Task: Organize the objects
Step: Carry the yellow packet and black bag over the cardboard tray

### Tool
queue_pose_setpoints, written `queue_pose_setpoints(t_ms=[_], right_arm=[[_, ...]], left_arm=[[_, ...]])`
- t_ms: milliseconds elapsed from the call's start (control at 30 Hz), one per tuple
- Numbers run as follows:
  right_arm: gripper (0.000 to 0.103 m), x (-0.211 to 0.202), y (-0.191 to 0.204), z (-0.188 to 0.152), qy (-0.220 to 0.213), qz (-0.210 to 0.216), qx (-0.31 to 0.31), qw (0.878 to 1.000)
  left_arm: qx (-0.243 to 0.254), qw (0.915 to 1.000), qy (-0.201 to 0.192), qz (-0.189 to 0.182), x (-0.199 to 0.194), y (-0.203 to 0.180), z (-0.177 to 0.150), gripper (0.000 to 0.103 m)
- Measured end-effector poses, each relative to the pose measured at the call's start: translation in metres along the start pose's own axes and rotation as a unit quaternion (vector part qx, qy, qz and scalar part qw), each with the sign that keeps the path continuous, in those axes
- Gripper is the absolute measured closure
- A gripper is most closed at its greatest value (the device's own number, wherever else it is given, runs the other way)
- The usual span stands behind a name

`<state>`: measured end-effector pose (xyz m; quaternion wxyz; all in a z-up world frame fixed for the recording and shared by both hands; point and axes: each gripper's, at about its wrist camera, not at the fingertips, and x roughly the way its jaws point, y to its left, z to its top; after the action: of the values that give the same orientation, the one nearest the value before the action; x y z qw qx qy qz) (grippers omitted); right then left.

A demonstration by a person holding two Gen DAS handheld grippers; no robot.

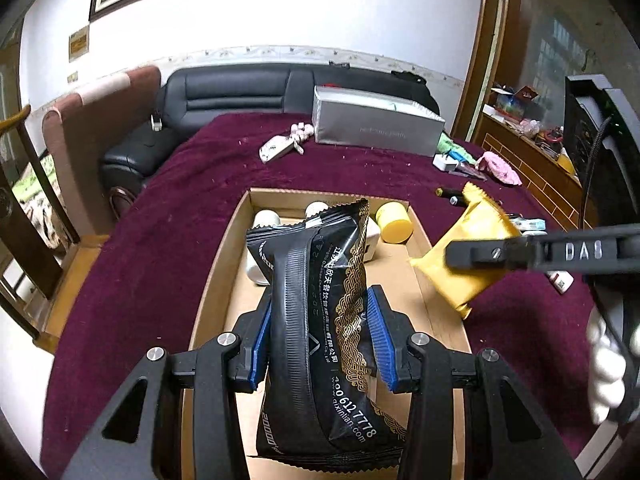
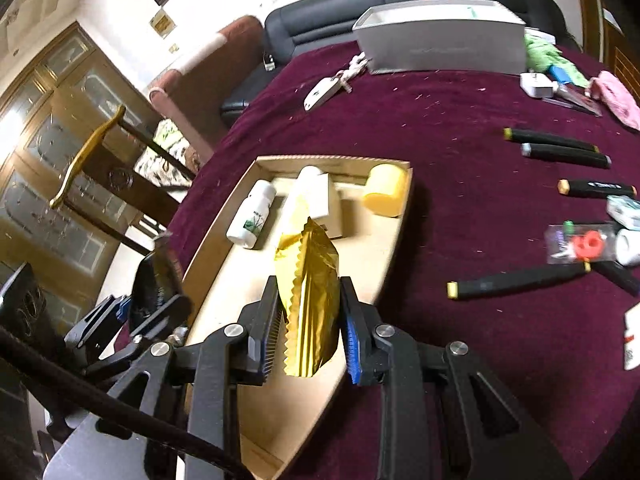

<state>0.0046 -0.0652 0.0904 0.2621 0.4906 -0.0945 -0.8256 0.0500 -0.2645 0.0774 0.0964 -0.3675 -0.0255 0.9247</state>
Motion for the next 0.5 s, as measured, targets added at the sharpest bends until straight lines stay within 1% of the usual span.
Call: queue_pose_setpoints(t_ms=[133, 200, 400, 500], right_arm=[[0.078, 0.019, 0.005, 0.001, 0.018, -0.008, -0.005, 1.0], [0.078, 0.028, 0.005, 0.003, 0.026, -0.015, -0.007, 1.0], [0.078, 0.047, 0.002, 0.008, 0.044, -0.029, -0.009, 0.999], [0.078, 0.057, 0.002, 0.009, 0.054, -0.032, -0.01, 0.998]], left_arm=[[-0.004, 0.9996, 0.028, 0.009, 0.02, 0.001, 0.0, 0.065], [-0.002, 0.9991, 0.039, 0.019, 0.028, 0.0, -0.002, 0.065], [-0.004, 0.9973, 0.067, 0.032, 0.047, 0.005, -0.007, 0.065], [-0.014, 0.9963, 0.081, 0.027, 0.053, 0.008, -0.007, 0.065]])
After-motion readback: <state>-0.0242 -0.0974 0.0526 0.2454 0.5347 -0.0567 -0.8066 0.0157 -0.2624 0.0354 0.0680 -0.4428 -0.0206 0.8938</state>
